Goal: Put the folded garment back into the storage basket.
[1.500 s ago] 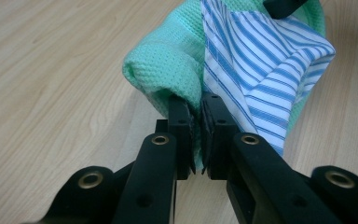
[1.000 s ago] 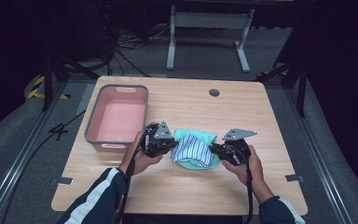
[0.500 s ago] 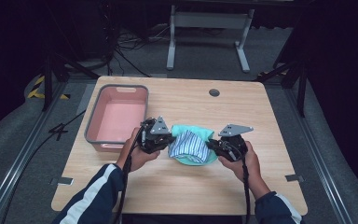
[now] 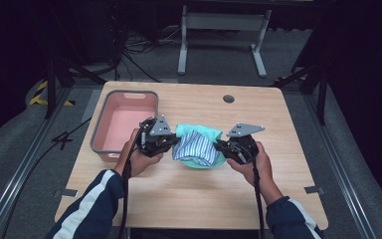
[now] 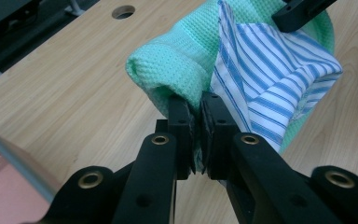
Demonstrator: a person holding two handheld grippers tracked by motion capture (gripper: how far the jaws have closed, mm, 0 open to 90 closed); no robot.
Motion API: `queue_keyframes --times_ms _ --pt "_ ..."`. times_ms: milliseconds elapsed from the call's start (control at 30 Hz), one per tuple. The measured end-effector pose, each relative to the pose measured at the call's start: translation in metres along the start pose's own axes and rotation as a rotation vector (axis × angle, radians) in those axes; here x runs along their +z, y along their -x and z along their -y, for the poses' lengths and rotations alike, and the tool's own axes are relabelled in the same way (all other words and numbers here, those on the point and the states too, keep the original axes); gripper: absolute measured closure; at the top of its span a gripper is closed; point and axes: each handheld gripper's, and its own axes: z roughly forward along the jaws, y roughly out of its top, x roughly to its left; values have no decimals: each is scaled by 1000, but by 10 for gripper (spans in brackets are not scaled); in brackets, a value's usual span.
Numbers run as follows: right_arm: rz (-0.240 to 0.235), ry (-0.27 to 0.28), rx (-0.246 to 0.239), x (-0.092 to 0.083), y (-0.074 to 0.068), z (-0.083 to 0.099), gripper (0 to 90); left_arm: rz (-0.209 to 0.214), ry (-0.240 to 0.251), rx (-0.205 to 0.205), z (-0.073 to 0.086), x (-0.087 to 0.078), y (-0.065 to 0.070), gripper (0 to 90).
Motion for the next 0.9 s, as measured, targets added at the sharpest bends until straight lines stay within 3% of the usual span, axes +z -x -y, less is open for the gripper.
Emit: queue_keyframes --times_ms 600,700,900 --pt "-42 36 -45 20 -18 -43 836 -93 15 -40 13 -43 -24 835" --pt "-48 43 -58 24 -23 -53 836 -105 27 -63 17 -49 -27 835" --pt "-60 48 -75 32 -29 -65 836 -132 21 -61 21 -61 -35 834"
